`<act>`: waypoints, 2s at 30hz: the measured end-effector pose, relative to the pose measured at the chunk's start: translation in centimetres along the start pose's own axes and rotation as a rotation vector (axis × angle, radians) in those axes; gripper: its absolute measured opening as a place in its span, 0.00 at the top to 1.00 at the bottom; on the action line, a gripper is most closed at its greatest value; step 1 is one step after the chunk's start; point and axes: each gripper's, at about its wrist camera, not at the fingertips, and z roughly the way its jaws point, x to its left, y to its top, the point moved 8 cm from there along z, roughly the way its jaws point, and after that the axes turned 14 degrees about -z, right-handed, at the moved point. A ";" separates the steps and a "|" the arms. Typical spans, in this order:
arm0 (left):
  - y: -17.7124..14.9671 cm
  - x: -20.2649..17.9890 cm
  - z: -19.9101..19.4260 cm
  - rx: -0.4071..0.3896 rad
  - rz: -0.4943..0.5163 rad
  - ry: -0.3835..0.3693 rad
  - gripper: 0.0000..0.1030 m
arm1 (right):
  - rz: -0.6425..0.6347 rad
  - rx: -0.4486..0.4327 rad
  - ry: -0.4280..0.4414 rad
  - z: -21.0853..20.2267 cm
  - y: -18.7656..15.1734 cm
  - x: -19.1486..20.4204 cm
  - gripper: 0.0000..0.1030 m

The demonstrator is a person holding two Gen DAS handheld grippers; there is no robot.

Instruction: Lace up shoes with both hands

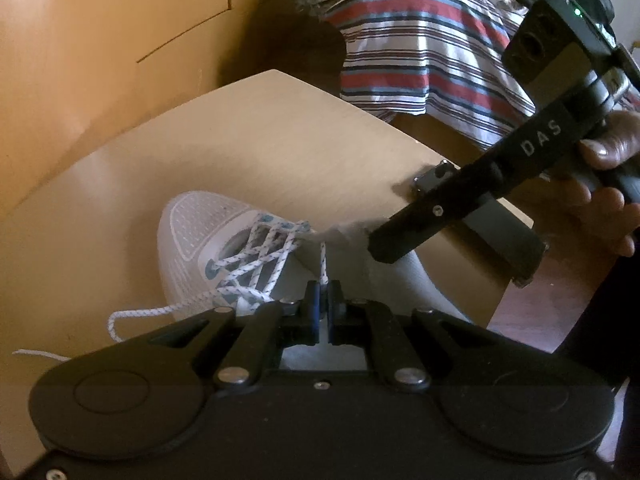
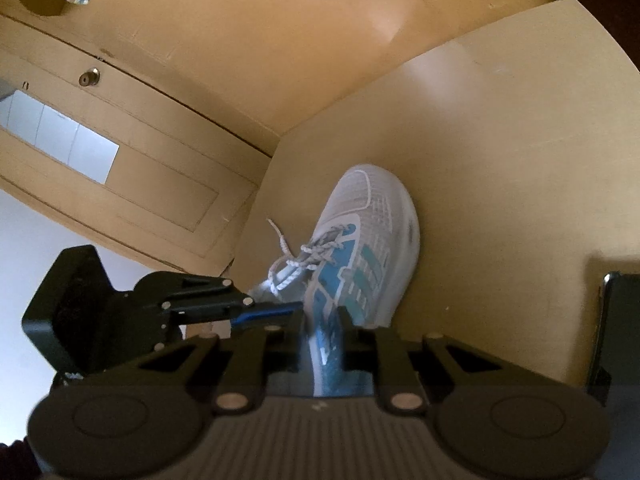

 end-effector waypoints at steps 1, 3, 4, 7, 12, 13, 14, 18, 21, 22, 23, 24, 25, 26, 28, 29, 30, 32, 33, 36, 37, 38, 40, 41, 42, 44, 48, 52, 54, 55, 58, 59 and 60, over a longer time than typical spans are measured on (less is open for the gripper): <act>0.0 0.0 0.1 0.003 0.001 0.001 0.99 | 0.003 0.000 0.001 0.0 -0.1 0.0 0.85; 0.0 -0.2 0.0 0.005 0.009 -0.001 0.99 | 0.000 0.001 -0.001 0.3 -0.1 0.2 0.85; 0.0 -0.2 0.0 0.007 0.016 -0.001 0.99 | -0.001 0.002 -0.002 0.5 -0.1 0.4 0.85; -0.1 -0.3 -0.1 0.010 0.030 0.003 0.99 | -0.006 0.004 -0.004 0.8 0.0 0.5 0.85; -0.2 -0.2 0.0 0.014 0.041 0.001 0.99 | -0.015 0.008 -0.007 1.0 0.0 0.6 0.85; -0.2 -0.3 0.0 0.015 0.044 0.002 0.99 | -0.017 0.009 -0.008 1.1 0.0 0.6 0.85; -0.2 -0.3 0.0 0.014 0.046 0.003 0.99 | -0.016 0.009 -0.007 1.1 0.0 0.6 0.85; -0.2 -0.3 0.2 0.015 0.050 0.003 0.99 | -0.023 0.010 -0.010 1.2 0.0 0.7 0.85; -0.1 -0.3 0.2 0.014 0.048 0.003 0.99 | -0.025 0.010 -0.011 1.2 -0.1 0.7 0.85; -0.1 -0.3 0.2 0.013 0.048 0.002 0.99 | -0.026 0.011 -0.010 1.2 -0.1 0.7 0.85; 0.0 -0.4 0.2 0.013 0.047 0.003 0.99 | -0.026 0.011 -0.011 1.2 -0.1 0.8 0.85; 0.0 -0.4 0.2 0.013 0.047 0.003 0.99 | -0.027 0.011 -0.011 1.2 -0.1 0.8 0.85; 0.0 -0.4 0.2 0.013 0.048 0.004 0.99 | -0.027 0.012 -0.011 1.2 -0.1 0.8 0.85; 0.0 -0.4 0.2 0.013 0.048 0.004 0.99 | -0.027 0.012 -0.011 1.2 -0.1 0.8 0.85; 0.0 -0.4 0.3 0.014 0.048 0.005 0.99 | -0.027 0.012 -0.010 1.3 -0.1 0.8 0.85; 0.0 -0.4 0.3 0.014 0.048 0.005 0.99 | -0.027 0.012 -0.010 1.3 -0.1 0.8 0.85; 0.0 -0.4 0.3 0.014 0.046 0.006 0.99 | -0.027 0.012 -0.010 1.3 -0.1 0.7 0.85; 0.1 -0.3 0.4 0.016 0.041 0.010 0.99 | -0.029 0.012 -0.010 1.3 -0.1 0.7 0.85; 0.1 -0.3 0.4 0.017 0.043 0.008 0.99 | -0.028 0.012 -0.010 1.3 -0.1 0.7 0.85; 0.2 -0.3 0.5 0.023 0.036 0.013 0.99 | -0.028 0.012 -0.010 1.3 -0.1 0.7 0.85; 0.2 -0.3 0.5 0.026 0.034 0.014 0.99 | -0.028 0.012 -0.010 1.3 -0.1 0.7 0.85; 0.2 -0.2 0.6 0.029 0.032 0.016 0.99 | -0.028 0.012 -0.010 1.3 -0.1 0.7 0.85; 0.2 -0.2 0.6 0.032 0.031 0.022 0.99 | -0.029 0.012 -0.009 1.3 -0.1 0.7 0.85; 0.2 -0.2 0.6 0.032 0.031 0.020 0.99 | -0.029 0.012 -0.009 1.3 -0.1 0.7 0.85; 0.2 -0.2 0.6 0.031 0.031 0.018 0.99 | -0.029 0.013 -0.009 1.3 -0.1 0.7 0.85; 0.2 -0.2 0.6 0.030 0.036 0.019 0.99 | -0.028 0.013 -0.009 1.3 -0.1 0.7 0.85; 0.2 -0.3 0.6 0.031 0.044 0.018 0.99 | -0.027 0.013 -0.008 1.3 -0.1 0.7 0.85; 0.2 -0.2 0.7 0.029 0.044 0.021 0.99 | -0.030 0.014 -0.009 1.3 -0.1 0.8 0.85; 0.2 -0.2 0.7 0.030 0.044 0.020 0.99 | -0.030 0.014 -0.009 1.3 -0.1 0.8 0.85; 0.2 -0.3 0.7 0.031 0.045 0.020 0.99 | -0.030 0.014 -0.009 1.2 -0.1 0.7 0.85; 0.2 -0.3 0.8 0.031 0.043 0.023 0.99 | -0.031 0.014 -0.008 1.2 -0.1 0.7 0.85; 0.3 -0.3 0.9 0.030 0.043 0.024 0.99 | -0.030 0.014 -0.008 1.2 -0.1 0.7 0.85; 0.3 -0.3 0.9 0.030 0.043 0.026 0.99 | -0.031 0.014 -0.008 1.2 -0.1 0.8 0.85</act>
